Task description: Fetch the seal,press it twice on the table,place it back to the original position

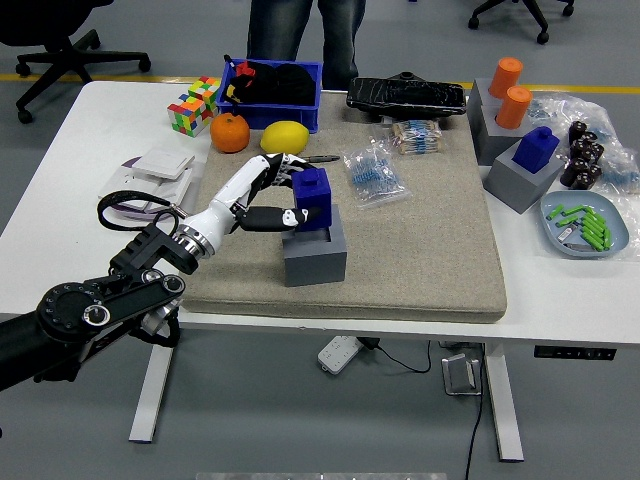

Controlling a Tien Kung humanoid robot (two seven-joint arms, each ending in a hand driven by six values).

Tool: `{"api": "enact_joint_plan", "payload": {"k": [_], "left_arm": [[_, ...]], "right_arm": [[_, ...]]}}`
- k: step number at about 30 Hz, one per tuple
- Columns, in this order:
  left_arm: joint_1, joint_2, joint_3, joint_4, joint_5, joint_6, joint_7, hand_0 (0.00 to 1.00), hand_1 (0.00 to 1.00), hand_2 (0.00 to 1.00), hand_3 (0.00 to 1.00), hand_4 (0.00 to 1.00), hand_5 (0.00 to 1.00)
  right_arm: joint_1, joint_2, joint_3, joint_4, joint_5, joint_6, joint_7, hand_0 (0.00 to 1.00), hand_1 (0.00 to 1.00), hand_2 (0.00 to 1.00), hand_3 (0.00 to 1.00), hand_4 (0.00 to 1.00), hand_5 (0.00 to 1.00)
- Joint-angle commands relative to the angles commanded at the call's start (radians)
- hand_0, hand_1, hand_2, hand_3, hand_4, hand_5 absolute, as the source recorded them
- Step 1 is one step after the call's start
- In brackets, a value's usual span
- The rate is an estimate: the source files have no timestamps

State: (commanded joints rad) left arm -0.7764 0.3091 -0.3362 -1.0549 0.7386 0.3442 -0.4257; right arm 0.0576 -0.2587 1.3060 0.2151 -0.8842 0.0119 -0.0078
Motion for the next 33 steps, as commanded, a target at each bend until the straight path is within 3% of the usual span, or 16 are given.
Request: {"api": "enact_joint_plan", "payload": {"k": [4, 8, 14, 18, 26, 33], "left_arm": [[0.002, 0.029, -0.065, -0.005, 0.001, 0.038, -0.045, 0.623, 0.458, 0.463, 0.579, 0.649, 0.002], [0.0, 0.03, -0.058, 0.09, -0.033, 0.042, -0.055, 0.623, 0.458, 0.463, 0.579, 0.649, 0.002], [0.021, 0.006, 0.018, 0.245, -0.088, 0.032, -0.059, 0.623, 0.458, 0.464, 0.579, 0.651, 0.002], [0.038, -0.013, 0.053, 0.314, -0.126, 0.027, -0.066, 0.623, 0.459, 0.464, 0.579, 0.654, 0.002], [0.059, -0.039, 0.116, 0.397, -0.186, 0.009, -0.078, 0.624, 0.46, 0.464, 0.58, 0.657, 0.002], [0.065, -0.048, 0.148, 0.43, -0.212, 0.002, -0.079, 0.625, 0.462, 0.461, 0.579, 0.659, 0.002]], "right_arm": [[-0.002, 0.002, 0.001, -0.001, -0.001, 0.0, 0.001, 0.712, 0.626, 0.623, 0.598, 0.701, 0.484], [0.0, 0.005, -0.001, 0.001, -0.001, 0.0, 0.003, 0.712, 0.626, 0.623, 0.598, 0.701, 0.484], [0.002, 0.006, -0.001, 0.001, 0.0, 0.0, 0.002, 0.712, 0.626, 0.623, 0.598, 0.702, 0.484], [0.001, 0.005, -0.002, -0.002, 0.0, 0.001, 0.0, 0.71, 0.623, 0.623, 0.598, 0.701, 0.484], [0.004, 0.007, -0.007, 0.001, 0.003, 0.0, 0.001, 0.709, 0.624, 0.622, 0.598, 0.701, 0.485], [0.003, 0.005, -0.009, 0.0, 0.003, 0.0, 0.0, 0.708, 0.624, 0.622, 0.598, 0.699, 0.485]]}}
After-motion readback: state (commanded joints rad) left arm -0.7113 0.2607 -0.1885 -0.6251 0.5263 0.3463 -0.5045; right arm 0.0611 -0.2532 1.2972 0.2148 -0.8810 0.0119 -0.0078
